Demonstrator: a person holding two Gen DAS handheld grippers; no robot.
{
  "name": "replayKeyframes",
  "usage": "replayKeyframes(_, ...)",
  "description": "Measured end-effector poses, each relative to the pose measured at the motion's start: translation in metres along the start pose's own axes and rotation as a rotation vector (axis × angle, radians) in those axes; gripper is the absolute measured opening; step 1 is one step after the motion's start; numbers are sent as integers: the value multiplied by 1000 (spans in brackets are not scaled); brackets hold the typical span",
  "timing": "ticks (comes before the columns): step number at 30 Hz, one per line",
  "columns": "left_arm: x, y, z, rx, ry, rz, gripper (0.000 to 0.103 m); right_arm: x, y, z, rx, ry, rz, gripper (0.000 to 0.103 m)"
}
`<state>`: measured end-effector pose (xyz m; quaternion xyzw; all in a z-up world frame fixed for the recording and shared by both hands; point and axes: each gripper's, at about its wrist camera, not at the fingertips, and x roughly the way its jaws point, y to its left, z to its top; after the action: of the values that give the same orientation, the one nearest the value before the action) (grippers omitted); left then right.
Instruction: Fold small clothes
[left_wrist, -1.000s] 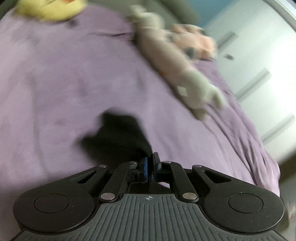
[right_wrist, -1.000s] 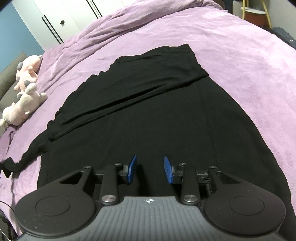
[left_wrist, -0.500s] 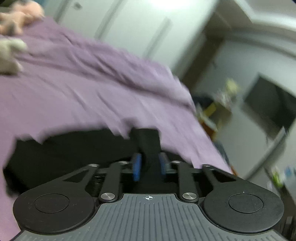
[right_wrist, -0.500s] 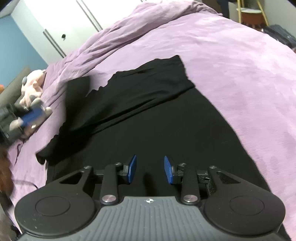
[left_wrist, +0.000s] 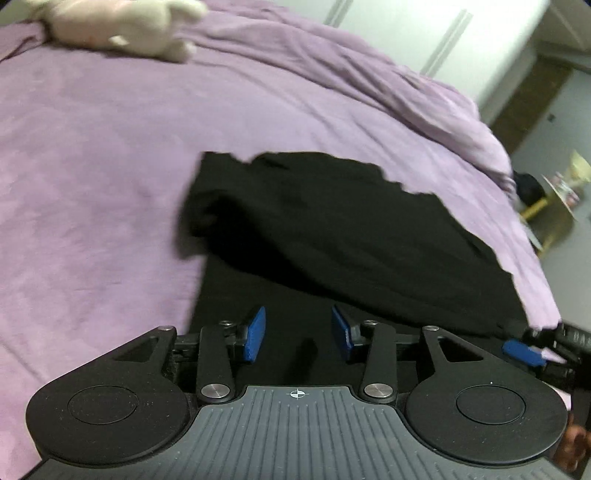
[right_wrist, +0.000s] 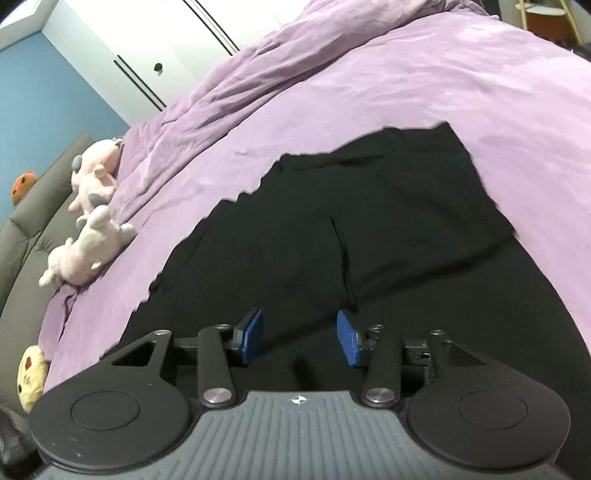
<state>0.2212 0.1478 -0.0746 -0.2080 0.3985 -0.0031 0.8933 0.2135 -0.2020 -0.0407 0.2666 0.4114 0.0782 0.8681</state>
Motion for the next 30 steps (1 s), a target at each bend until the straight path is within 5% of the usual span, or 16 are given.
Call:
replayKeyframes(6,-3,13,-1,4,-4,31,51,41,9,18,-100,35,-140,45)
replayKeyframes(14,-1,18,6,31,-29,71,62,43,24,12,-266,14,-143,43)
replayKeyframes(16,0,21,10,17,-34,84,62,47,24,14,-264,27,-133,20)
replayKeyframes(19,2,21,14,20,-39,98,62,47,31,17,-312,17,-129,11)
replayKeyframes(24,9,13,18,73,-39,131,62,7,59,27,-513,-182,-175,10)
replayKeyframes(27,15,6,21,113,-46,163,62,-11,53,41,-560,-307,-298,10)
replayKeyframes(30,22,-1,24,146,-43,186,62,-8,21,55,-483,-246,-321,13)
